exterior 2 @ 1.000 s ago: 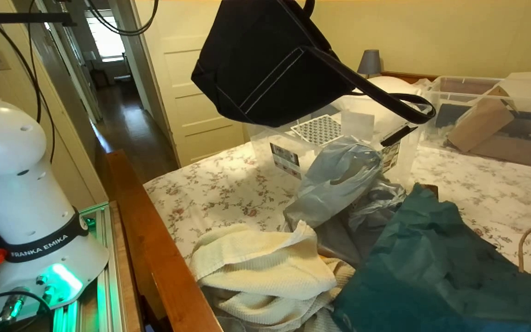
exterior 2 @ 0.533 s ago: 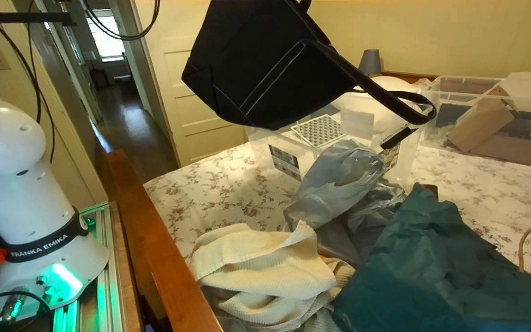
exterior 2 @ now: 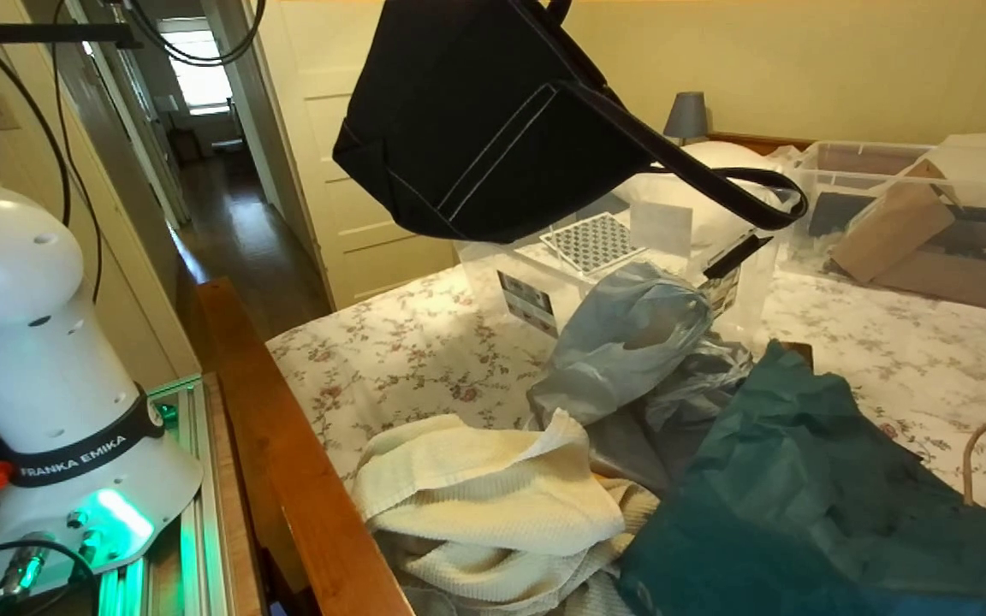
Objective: Remove the black bag from the clear container.
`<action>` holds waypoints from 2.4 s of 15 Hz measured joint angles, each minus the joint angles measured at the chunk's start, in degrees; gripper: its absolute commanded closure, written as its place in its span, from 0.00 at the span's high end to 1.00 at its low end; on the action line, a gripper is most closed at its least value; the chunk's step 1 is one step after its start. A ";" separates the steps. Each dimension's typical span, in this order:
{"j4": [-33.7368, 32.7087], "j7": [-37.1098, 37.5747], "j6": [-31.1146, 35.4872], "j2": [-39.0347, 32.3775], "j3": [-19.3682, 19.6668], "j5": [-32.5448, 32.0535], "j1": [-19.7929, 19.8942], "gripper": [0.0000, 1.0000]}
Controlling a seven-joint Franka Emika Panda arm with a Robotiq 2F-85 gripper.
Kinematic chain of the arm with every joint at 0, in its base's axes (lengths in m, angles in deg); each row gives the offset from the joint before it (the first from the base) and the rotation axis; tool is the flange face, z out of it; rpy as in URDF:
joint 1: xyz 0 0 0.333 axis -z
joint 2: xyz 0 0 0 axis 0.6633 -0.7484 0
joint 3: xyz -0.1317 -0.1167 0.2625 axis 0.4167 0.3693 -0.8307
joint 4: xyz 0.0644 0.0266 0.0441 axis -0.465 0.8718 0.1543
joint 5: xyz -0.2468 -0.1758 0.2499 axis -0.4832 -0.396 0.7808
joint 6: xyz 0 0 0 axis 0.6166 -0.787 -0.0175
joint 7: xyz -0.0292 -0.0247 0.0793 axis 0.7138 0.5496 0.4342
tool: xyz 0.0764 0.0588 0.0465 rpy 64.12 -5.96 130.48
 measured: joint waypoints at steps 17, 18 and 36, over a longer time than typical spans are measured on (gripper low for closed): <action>0.50 -17.62 -10.79 3.03 -0.48 -4.69 0.57 0.01; 0.50 -18.22 -10.79 3.02 -0.48 -4.69 0.64 0.01; 1.04 -14.97 2.90 -0.12 4.58 -12.16 9.88 0.01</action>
